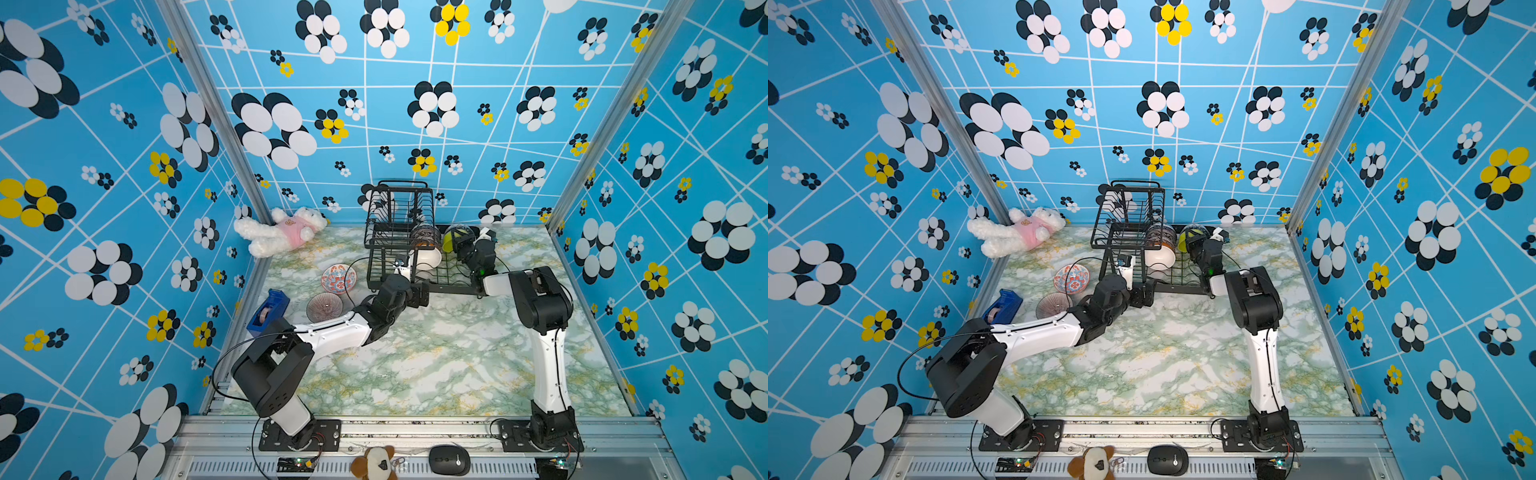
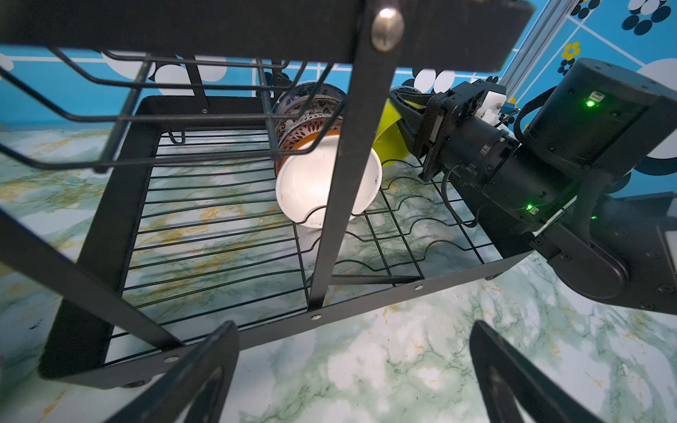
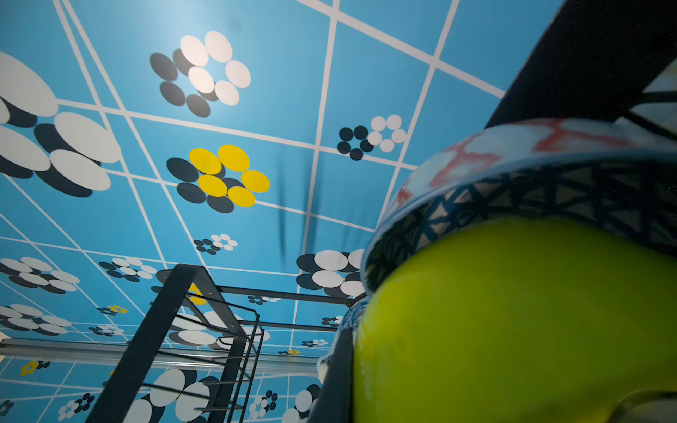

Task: Load bowls into a dish rack
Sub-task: Place the bowl in the dish rack.

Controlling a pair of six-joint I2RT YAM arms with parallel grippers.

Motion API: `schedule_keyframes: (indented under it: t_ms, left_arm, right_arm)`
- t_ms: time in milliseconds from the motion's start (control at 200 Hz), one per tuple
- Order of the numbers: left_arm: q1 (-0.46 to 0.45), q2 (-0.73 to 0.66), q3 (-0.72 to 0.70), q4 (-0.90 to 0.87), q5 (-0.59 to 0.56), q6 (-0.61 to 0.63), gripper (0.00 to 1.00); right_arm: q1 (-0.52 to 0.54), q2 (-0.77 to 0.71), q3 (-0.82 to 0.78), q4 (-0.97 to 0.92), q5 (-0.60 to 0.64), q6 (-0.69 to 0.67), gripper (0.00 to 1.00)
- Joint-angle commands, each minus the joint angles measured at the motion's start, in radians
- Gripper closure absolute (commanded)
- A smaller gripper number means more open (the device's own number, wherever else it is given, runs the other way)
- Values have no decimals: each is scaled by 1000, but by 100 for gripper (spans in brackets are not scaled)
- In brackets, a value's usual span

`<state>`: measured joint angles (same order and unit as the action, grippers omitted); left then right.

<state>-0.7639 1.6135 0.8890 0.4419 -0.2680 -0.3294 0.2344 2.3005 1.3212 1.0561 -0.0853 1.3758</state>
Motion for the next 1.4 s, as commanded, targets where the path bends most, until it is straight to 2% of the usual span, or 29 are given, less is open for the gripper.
schedule_keyframes:
  t_ms: [0, 165, 585, 895, 1160, 1395]
  left_arm:
    - [9, -31, -13, 21, 16, -16, 1]
    - [10, -34, -13, 15, 21, -24, 1]
    - [8, -63, -20, -2, 30, -44, 1]
    - [9, -111, -33, -56, 32, -69, 1]
    - [5, -158, -36, -125, 29, -92, 1]
    - [3, -230, -23, -281, -22, -110, 1]
  right_arm:
    - [13, -16, -21, -37, 29, 15, 100]
    - [11, -44, -34, -108, 37, 31, 97]
    - [11, -91, -54, -192, 38, 50, 64]
    - [8, -163, -87, -207, 33, 48, 46]
    - [2, -244, -156, -202, 24, 65, 26]
    - [-3, -368, -267, -197, 5, 49, 0]
